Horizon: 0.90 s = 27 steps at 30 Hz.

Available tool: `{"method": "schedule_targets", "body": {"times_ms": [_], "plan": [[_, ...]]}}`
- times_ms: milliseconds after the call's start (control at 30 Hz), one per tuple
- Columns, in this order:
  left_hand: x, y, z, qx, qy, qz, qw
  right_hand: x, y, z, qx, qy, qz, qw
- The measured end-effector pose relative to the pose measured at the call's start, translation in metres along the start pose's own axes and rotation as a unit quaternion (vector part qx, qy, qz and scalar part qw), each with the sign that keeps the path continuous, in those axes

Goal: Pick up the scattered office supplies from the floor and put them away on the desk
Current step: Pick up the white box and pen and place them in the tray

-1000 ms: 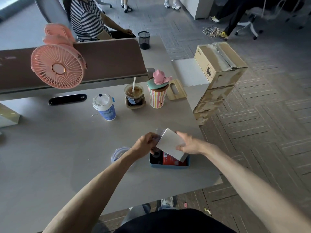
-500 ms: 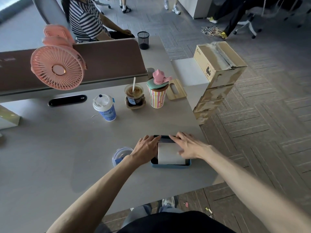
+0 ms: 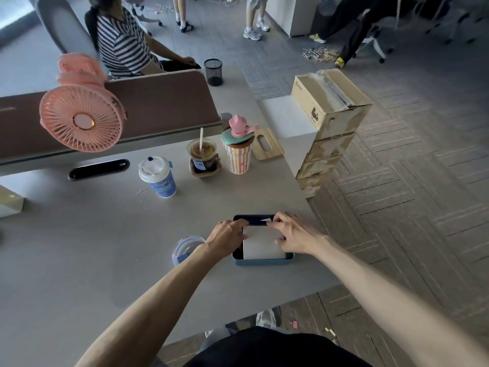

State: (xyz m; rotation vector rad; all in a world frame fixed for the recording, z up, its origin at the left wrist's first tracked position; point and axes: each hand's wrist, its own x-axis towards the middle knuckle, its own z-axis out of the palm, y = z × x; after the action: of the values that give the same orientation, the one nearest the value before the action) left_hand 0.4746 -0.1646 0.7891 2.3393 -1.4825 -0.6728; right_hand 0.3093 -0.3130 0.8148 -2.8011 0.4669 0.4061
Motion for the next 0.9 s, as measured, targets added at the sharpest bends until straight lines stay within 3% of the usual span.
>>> {"method": "schedule_targets", "body": {"times_ms": [333, 600, 900], "plan": [[-0.011, -0.001, -0.02, -0.04, 0.067, -0.021, 0.997, -0.001, 0.002, -0.011, 0.088, 0.04, 0.021, 0.995], [-0.05, -0.007, -0.019, 0.0, 0.159, -0.034, 0.987, -0.001, 0.0, -0.009, 0.183, 0.148, -0.01, 0.972], [-0.123, 0.01, -0.008, 0.08, 0.228, 0.039, 0.97, -0.063, -0.024, 0.002, 0.135, 0.237, -0.016, 0.962]]}}
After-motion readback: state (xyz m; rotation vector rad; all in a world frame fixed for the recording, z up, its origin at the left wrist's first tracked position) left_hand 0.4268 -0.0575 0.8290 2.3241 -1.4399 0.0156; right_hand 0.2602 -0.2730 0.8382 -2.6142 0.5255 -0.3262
